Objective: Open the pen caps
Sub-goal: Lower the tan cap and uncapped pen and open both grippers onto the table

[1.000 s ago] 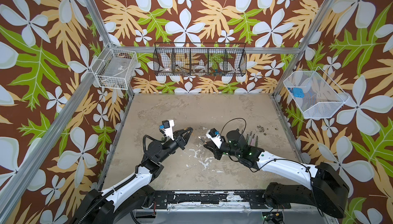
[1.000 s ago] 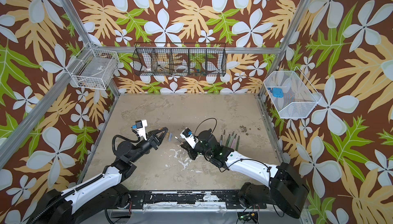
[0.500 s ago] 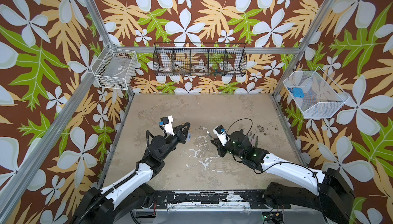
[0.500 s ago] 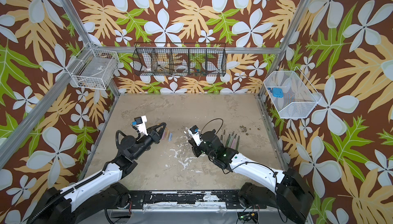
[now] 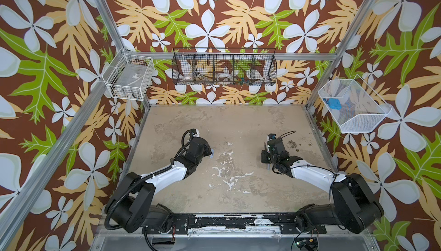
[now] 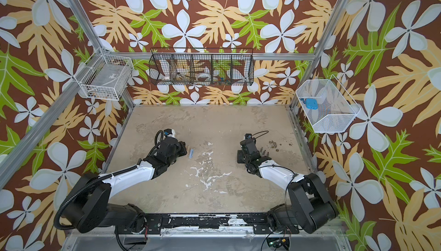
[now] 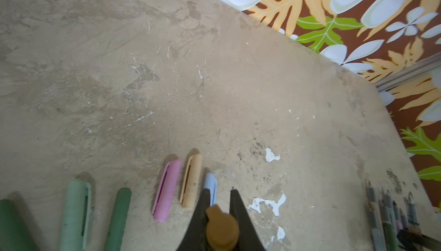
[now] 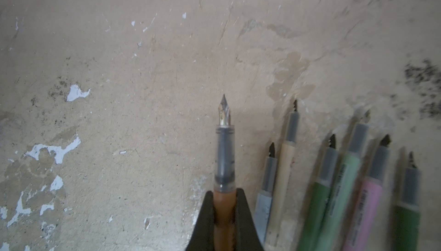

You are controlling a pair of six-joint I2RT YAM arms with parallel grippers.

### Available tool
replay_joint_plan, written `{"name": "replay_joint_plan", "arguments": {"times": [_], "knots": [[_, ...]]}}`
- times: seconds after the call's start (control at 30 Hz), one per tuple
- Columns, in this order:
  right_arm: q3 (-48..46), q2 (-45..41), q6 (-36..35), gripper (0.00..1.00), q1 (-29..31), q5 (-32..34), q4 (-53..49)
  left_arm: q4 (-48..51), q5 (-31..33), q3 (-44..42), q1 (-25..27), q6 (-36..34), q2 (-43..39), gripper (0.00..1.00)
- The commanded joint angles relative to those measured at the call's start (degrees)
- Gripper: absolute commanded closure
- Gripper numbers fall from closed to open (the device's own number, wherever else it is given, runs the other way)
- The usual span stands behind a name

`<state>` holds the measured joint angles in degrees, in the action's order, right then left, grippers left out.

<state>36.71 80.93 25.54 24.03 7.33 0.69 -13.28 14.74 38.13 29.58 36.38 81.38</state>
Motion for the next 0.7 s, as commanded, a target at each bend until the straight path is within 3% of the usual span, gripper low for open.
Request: {"name": "replay_joint_plan", "arguments": {"times": [0.0,0.33,0.67], "knots": [[0.81,2.58,2.23,1.0,-0.17,-0.77,-0.16,4.01,1.03,1.41,-0.7,-0.51,2.36,1.0],[3.0,9.65,2.33,0.93,-0.17,-0.39,-0.7,5.69,1.18,2.98,-2.38,-1.29,6.84,1.0],[2.4,8.58,1.1,0.67,-0.15,-3.39,0.95,5.38,2.56,3.53,-4.17,-2.19,10.41,0.96]]}}
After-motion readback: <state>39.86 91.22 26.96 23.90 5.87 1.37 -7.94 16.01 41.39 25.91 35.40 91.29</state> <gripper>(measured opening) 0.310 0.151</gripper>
